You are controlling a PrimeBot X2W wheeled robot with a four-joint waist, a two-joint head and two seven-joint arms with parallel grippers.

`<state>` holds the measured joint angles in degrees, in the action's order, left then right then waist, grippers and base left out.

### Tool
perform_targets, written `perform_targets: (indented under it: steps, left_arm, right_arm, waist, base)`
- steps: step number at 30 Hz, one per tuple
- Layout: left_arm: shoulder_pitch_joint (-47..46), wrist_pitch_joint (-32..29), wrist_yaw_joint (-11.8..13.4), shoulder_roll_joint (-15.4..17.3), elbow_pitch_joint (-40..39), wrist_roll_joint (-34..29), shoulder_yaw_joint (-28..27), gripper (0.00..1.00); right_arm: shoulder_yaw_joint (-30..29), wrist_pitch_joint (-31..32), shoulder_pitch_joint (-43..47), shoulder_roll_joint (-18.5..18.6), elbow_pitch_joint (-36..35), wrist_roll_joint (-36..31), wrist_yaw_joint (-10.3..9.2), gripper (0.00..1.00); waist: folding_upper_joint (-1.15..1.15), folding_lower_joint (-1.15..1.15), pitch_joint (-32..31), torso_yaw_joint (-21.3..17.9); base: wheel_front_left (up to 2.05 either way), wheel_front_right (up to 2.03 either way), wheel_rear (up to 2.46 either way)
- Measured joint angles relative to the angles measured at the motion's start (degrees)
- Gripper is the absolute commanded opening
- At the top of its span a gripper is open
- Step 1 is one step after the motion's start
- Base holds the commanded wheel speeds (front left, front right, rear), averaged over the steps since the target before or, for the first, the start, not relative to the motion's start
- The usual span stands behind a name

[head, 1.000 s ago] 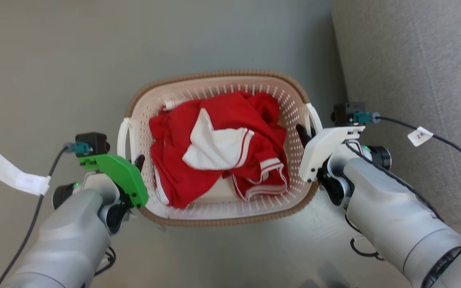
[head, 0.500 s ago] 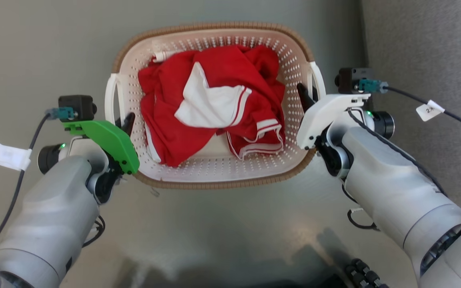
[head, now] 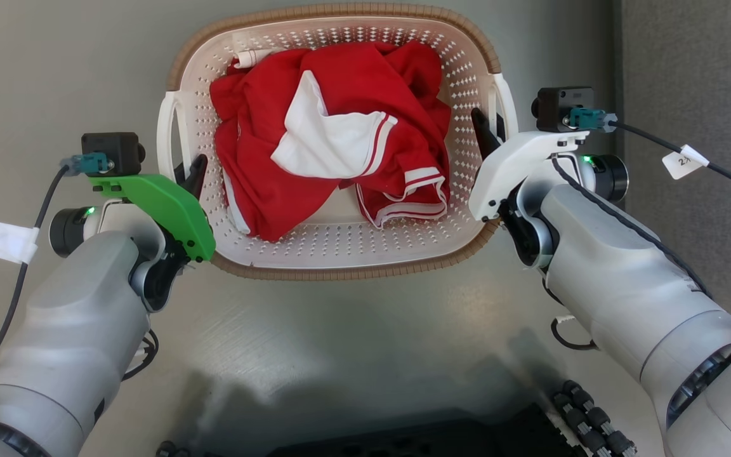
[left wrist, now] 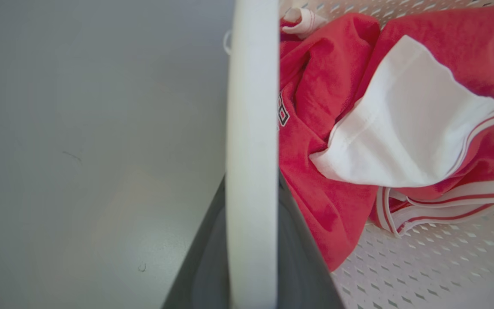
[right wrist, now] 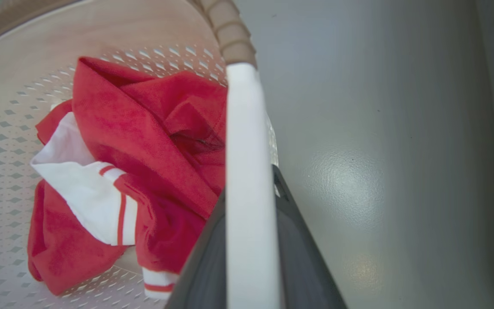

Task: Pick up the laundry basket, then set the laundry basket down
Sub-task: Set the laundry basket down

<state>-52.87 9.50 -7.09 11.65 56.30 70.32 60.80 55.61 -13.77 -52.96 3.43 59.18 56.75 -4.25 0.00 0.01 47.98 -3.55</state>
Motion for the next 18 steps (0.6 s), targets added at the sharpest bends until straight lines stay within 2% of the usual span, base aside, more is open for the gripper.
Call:
perform_targets:
  steps: [18]
  left_arm:
    - [-1.3,2.7,0.1,0.9,-2.1,-0.4,0.5,0.0]
  right_arm:
    - [-1.1,-0.7,-1.0,0.0,-0.3,-0.4,-1.43,0.0]
  waist:
    - [0.0,0.0,3.7,-0.5]
  base:
    - [0.0,0.0,0.0]
